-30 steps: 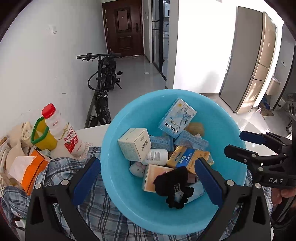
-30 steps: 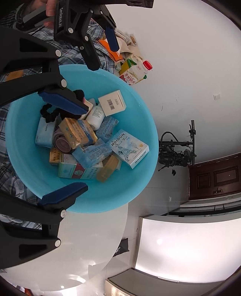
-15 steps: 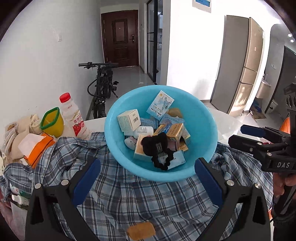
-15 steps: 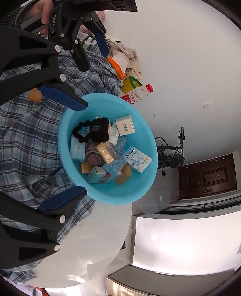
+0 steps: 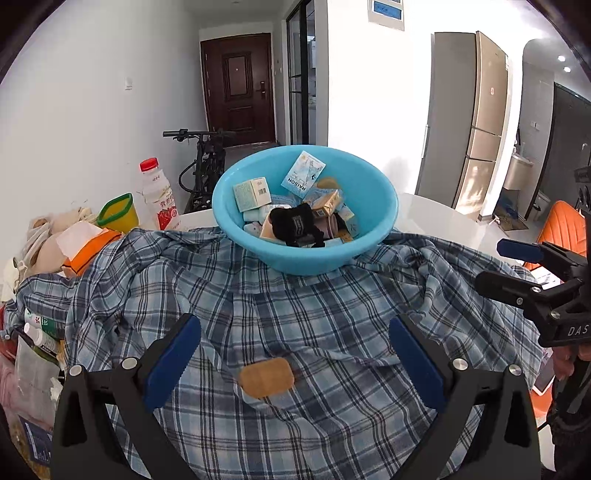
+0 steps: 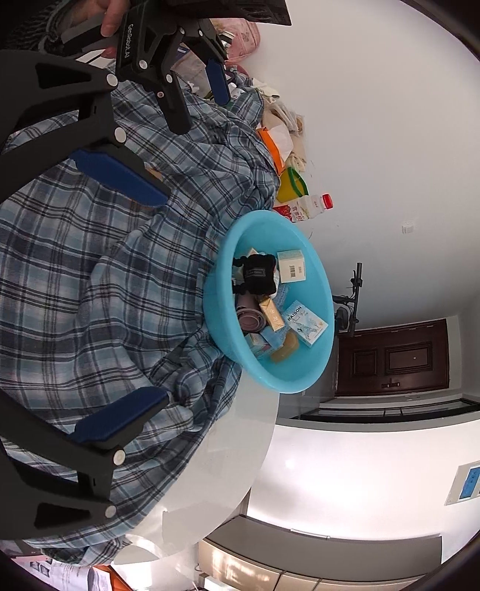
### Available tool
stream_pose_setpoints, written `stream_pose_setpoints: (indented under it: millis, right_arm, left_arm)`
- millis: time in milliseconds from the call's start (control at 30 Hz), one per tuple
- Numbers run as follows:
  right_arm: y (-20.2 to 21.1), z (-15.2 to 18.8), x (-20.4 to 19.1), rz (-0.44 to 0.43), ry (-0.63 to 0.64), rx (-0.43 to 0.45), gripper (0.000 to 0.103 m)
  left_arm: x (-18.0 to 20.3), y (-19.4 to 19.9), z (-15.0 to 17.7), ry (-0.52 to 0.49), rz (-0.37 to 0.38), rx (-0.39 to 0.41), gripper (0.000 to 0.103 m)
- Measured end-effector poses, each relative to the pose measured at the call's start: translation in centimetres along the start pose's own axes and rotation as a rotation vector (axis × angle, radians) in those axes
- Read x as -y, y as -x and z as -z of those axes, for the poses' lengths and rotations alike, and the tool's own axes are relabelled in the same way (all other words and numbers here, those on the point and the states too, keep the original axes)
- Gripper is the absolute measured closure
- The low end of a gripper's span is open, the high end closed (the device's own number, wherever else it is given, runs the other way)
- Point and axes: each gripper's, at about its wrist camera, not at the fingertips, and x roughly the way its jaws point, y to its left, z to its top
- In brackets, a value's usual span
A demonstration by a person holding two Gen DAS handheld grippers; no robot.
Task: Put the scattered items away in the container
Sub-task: 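Withdraw both open tools from the basin back over the cloth, then lower the left tool onto the remaining amber soap bar and close it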
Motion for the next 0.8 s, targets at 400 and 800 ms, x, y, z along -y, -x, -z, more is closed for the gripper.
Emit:
stream_pose_setpoints:
  millis: [400,800]
  right_arm:
    - [1.0,4.6,0.5,0.063,-0.031,0.012,0.005]
    - [-1.3,5.8,1.5,0.047,-0.074,-0.055,0.005]
  left_arm:
    - [0.6,0.0,4.4,0.053,0.055,-0.069,0.000]
    - [-1.1,-5.6,4.8,0.099,0.039,-0.152,0.000]
